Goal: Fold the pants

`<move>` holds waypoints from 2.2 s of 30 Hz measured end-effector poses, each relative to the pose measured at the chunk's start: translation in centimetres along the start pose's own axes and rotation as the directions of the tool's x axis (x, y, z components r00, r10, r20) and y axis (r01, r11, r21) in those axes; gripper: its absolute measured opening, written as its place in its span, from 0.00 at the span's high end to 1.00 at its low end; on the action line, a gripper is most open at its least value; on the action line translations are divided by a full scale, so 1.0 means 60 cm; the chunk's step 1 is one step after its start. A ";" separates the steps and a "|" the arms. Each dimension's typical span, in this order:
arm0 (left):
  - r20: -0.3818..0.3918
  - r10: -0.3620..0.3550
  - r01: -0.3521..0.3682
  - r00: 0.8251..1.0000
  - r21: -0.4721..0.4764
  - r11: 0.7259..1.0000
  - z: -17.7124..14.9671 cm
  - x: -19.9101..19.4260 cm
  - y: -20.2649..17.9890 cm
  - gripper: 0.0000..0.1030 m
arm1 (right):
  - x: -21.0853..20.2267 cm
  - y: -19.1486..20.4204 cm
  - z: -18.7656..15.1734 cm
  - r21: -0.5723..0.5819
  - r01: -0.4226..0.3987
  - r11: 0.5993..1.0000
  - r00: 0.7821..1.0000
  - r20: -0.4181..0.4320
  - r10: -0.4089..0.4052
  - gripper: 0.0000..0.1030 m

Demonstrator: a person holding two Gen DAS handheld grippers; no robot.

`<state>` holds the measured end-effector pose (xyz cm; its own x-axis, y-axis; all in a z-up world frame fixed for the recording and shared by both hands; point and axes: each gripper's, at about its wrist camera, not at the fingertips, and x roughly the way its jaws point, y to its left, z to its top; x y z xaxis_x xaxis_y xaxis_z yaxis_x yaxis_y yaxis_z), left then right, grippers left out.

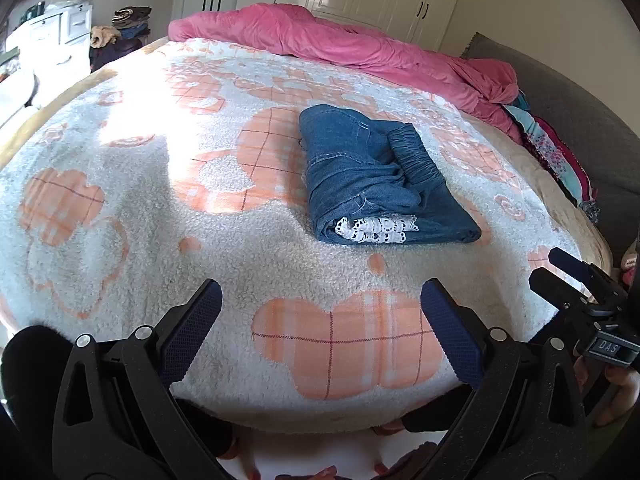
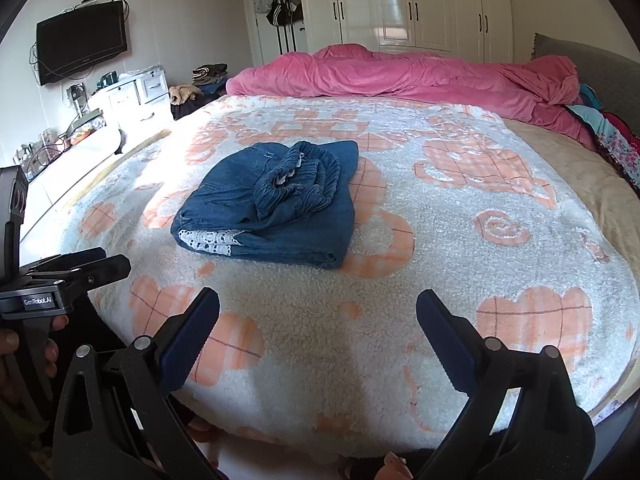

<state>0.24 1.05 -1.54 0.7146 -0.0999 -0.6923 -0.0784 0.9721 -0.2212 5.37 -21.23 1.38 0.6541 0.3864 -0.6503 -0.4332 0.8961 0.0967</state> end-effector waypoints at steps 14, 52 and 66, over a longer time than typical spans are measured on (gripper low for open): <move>0.009 0.004 -0.004 1.000 -0.003 1.000 0.004 -0.007 -0.001 0.09 | -0.006 0.002 0.004 -0.006 -0.007 1.000 1.000 0.002 0.007 0.04; 0.004 0.023 -0.023 1.000 -0.004 1.000 0.004 -0.009 0.001 0.09 | -0.002 0.004 0.000 0.001 -0.008 1.000 1.000 -0.003 0.008 0.04; -0.007 0.027 -0.027 1.000 0.000 1.000 0.000 -0.006 0.000 0.09 | 0.001 0.001 -0.001 0.010 0.000 1.000 1.000 -0.012 0.000 0.04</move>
<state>-0.03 1.09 -1.28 0.7077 -0.0753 -0.7024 -0.0972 0.9745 -0.2025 5.34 -21.18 1.27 0.6463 0.3836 -0.6597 -0.4270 0.8982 0.1040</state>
